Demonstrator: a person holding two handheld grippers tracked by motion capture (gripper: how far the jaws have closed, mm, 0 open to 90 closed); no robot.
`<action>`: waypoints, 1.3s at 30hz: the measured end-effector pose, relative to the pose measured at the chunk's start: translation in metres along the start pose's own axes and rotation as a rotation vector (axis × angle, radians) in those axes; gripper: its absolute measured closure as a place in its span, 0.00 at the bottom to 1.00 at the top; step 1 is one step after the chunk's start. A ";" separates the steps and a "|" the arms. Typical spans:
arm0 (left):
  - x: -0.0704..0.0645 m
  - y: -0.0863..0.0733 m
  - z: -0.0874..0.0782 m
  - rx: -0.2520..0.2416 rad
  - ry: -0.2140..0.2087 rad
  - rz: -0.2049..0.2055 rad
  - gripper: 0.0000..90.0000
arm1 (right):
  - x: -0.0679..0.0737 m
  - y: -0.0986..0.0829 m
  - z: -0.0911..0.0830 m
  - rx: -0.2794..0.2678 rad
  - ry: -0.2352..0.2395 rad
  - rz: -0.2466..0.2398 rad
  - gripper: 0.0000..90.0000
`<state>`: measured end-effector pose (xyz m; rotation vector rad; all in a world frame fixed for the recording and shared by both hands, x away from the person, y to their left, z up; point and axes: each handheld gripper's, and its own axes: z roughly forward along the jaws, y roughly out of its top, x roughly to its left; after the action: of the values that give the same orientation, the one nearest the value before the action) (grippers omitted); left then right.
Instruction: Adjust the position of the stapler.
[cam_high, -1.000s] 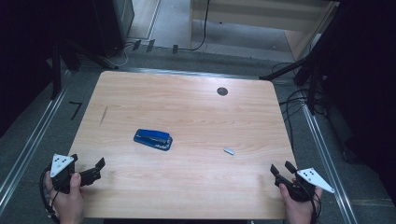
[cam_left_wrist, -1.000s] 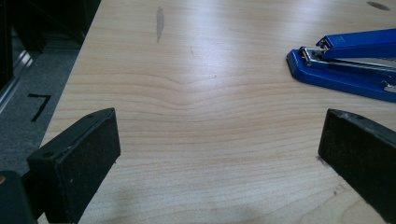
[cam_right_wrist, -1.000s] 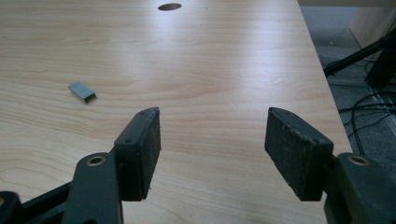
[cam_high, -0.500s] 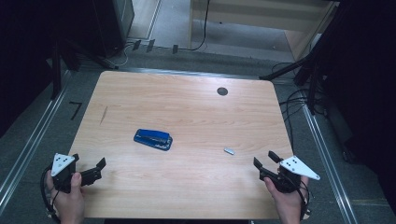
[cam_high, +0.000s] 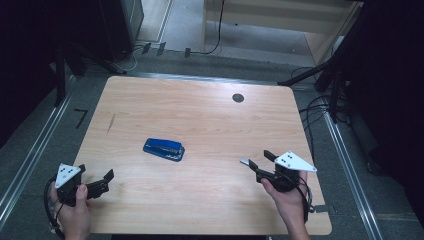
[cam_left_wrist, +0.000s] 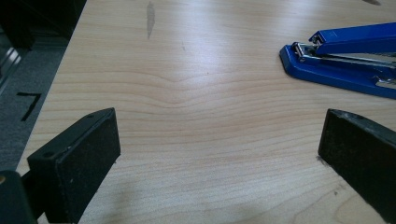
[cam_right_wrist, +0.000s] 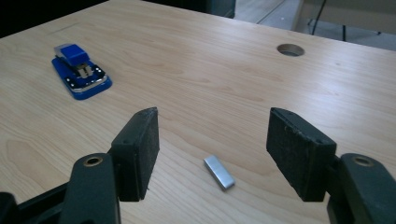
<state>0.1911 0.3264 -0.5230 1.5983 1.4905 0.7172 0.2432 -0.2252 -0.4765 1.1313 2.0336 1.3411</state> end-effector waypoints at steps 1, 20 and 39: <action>0.000 0.000 0.000 -0.001 0.000 -0.001 0.00 | 0.003 0.002 0.004 0.007 0.005 -0.009 0.39; 0.000 0.000 0.000 0.004 -0.011 0.003 0.00 | 0.046 0.027 0.063 0.064 0.107 -0.061 0.42; 0.002 0.000 0.000 -0.003 -0.021 -0.018 0.00 | 0.084 0.043 0.112 0.113 0.202 -0.113 0.41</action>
<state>0.1915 0.3285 -0.5232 1.5832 1.4865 0.6907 0.2951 -0.0884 -0.4804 0.9435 2.3070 1.3455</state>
